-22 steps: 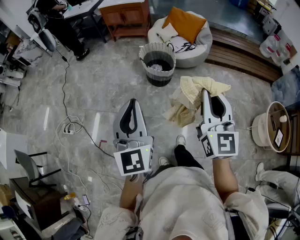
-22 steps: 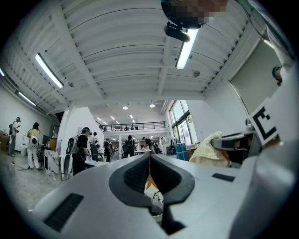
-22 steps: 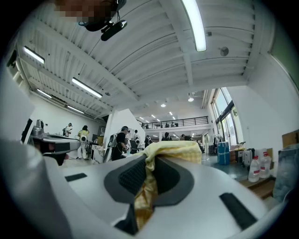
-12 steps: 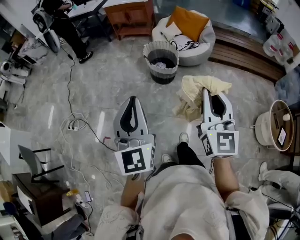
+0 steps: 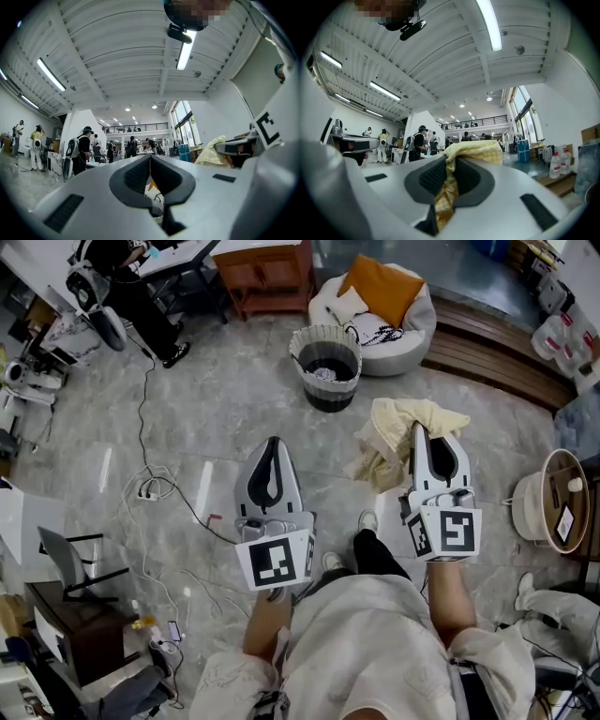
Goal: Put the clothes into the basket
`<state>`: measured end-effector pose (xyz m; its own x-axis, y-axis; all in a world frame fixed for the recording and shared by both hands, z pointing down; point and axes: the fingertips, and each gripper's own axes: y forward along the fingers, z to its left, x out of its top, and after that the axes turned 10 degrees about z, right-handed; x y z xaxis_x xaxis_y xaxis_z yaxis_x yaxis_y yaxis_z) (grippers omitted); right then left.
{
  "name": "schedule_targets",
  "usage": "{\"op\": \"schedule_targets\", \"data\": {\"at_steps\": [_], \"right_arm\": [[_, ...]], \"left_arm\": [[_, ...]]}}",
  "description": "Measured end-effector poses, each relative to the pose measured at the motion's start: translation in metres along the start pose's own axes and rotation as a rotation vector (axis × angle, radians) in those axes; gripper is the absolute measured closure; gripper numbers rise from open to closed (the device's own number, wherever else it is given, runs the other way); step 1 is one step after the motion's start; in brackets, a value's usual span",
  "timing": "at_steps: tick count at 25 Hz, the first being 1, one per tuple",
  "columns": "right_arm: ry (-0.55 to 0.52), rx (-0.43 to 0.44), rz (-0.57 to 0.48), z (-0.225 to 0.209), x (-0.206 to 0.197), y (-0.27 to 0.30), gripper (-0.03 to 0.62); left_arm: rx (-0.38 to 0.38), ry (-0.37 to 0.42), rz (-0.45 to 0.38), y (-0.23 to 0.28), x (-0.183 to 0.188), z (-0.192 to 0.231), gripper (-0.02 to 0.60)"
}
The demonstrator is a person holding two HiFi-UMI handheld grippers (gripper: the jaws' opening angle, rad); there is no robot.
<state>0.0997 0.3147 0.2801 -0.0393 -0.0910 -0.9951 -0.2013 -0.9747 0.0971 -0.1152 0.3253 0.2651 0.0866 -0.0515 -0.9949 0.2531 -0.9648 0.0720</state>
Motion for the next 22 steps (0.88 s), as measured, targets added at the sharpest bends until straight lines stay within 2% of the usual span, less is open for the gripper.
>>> {"op": "schedule_targets", "data": {"at_steps": [11, 22], "right_arm": [[-0.002, 0.03, 0.012, -0.05, 0.005, 0.064, 0.576], [0.029, 0.01, 0.013, -0.123, 0.002, 0.114, 0.574]], "left_arm": [[0.011, -0.003, 0.022, 0.077, 0.008, -0.021, 0.577], [-0.004, 0.01, 0.021, 0.157, 0.013, -0.062, 0.577]]}}
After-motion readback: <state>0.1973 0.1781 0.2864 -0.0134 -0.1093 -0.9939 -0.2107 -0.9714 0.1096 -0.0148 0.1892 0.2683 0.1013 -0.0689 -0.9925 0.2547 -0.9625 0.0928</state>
